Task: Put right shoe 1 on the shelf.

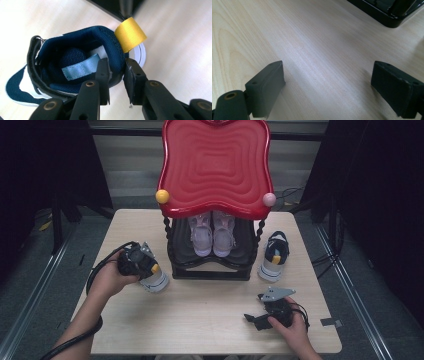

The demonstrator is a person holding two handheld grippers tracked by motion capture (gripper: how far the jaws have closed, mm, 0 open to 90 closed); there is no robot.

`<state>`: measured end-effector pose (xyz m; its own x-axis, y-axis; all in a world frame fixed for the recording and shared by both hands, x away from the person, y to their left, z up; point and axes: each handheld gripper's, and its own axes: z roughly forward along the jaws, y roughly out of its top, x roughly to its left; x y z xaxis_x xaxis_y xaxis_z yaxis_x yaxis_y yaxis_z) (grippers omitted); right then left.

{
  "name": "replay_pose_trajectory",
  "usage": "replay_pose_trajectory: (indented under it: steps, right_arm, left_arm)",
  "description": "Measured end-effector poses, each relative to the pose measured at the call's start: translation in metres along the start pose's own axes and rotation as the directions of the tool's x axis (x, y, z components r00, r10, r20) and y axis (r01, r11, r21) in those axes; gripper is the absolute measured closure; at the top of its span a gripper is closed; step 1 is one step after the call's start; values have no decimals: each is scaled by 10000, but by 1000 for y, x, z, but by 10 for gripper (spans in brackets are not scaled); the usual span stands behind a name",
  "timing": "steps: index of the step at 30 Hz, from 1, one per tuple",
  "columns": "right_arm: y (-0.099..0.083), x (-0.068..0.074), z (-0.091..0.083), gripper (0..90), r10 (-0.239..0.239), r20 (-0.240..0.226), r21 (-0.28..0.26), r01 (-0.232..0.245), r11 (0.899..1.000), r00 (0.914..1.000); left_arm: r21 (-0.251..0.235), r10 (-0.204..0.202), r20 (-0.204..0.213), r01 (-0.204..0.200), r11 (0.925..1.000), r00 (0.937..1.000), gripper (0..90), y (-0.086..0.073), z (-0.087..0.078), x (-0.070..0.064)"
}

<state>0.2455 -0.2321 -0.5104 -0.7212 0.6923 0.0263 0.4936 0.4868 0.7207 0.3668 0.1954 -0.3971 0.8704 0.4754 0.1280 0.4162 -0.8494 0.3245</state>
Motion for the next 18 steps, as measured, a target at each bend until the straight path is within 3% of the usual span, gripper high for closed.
replay_pose_trajectory:
  steps: [2, 4, 6, 8, 10, 13, 15, 16, 18]
  right_arm:
    - [0, 0, 0, 108, -1, 1, -1, 1, 10000, 10000]
    - [0, 0, 0, 108, 2, 0, 2, -2, 10000, 10000]
    - [0, 0, 0, 108, 16, 4, -5, -16, 10000, 10000]
    - [0, 0, 0, 108, 19, 7, 1, -19, 10000, 10000]
    - [0, 0, 0, 108, 9, 6, -4, -9, 10000, 10000]
    - [0, 0, 0, 108, 12, 4, -4, -12, 10000, 10000]
    - [0, 0, 0, 108, 16, 7, 0, -16, 10000, 10000]
    - [0, 0, 0, 108, 15, 5, -3, -15, 10000, 10000]
    - [0, 0, 0, 108, 16, 4, -6, -16, 10000, 10000]
  left_arm:
    - [211, -47, 334, 40, 9998, 9994, 747, -3, -4, -4]
    - [413, -427, 567, 404, 9983, 9975, 730, -4, -6, -7]
    - [488, -787, 609, 758, 9959, 9950, 642, -3, -6, -8]
    - [444, -1460, 670, 1433, 9887, 9870, 530, 1, -4, -8]
    - [620, -1549, 510, 1517, 9865, 9866, 507, 6, -2, -6]
    - [458, -2244, 578, 2220, 9740, 9728, 454, 11, 5, -6]
    - [511, -2711, 619, 2682, 9620, 9605, 453, 14, 10, -7]
    - [513, -2720, 632, 2691, 9617, 9602, 464, 15, 12, -7]
    - [723, -2595, 559, 2553, 9641, 9641, 591, 15, 16, -8]
